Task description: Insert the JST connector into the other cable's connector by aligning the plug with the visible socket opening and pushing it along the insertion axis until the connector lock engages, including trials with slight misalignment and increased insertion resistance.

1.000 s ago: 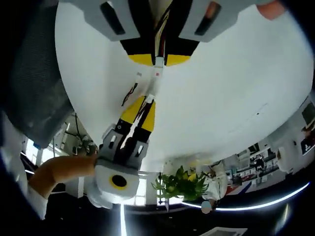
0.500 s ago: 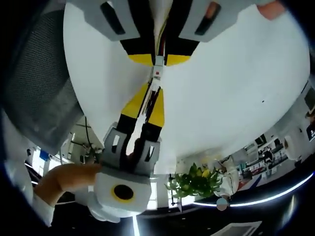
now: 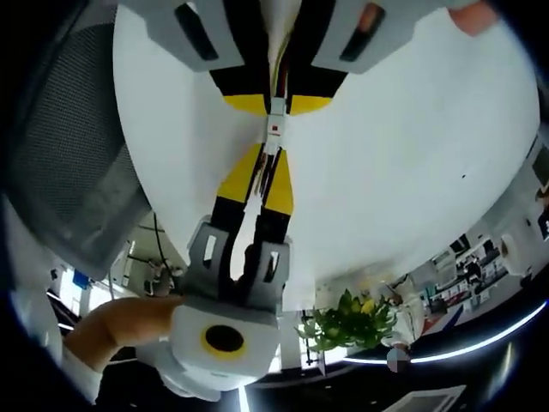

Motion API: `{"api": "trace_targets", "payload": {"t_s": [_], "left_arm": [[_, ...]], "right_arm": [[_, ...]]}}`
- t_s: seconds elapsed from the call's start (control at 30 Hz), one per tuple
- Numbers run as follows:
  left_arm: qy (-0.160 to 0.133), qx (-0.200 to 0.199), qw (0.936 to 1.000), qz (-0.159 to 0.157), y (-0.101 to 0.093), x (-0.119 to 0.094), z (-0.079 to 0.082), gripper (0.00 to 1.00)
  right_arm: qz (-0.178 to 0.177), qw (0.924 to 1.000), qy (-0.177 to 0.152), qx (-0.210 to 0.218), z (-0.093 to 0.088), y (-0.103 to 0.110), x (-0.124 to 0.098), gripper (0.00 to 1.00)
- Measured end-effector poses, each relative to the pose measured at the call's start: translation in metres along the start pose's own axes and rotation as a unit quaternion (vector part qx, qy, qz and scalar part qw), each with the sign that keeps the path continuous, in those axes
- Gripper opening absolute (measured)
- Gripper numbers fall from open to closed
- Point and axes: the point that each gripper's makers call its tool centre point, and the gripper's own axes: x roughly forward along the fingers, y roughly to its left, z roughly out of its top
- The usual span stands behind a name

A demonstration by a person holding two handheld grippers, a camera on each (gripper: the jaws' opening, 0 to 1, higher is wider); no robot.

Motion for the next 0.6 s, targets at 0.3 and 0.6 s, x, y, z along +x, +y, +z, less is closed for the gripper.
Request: {"api": "trace_targets", "payload": {"t_s": [0.3,0.6], "left_arm": [[0.012,0.006,0.9999,-0.011,-0.006,0.006,-0.003,0.01],[0.021,0.01,0.9995,-0.023,-0.011,0.012,-0.008,0.01]], "right_arm": [[0.017,0.9995,0.026,-0.008,-0.009,0.005,0.005,0.04],[0.035,0.9985,0.043,-0.003,-0.016,0.011,0.01,0.04]]}}
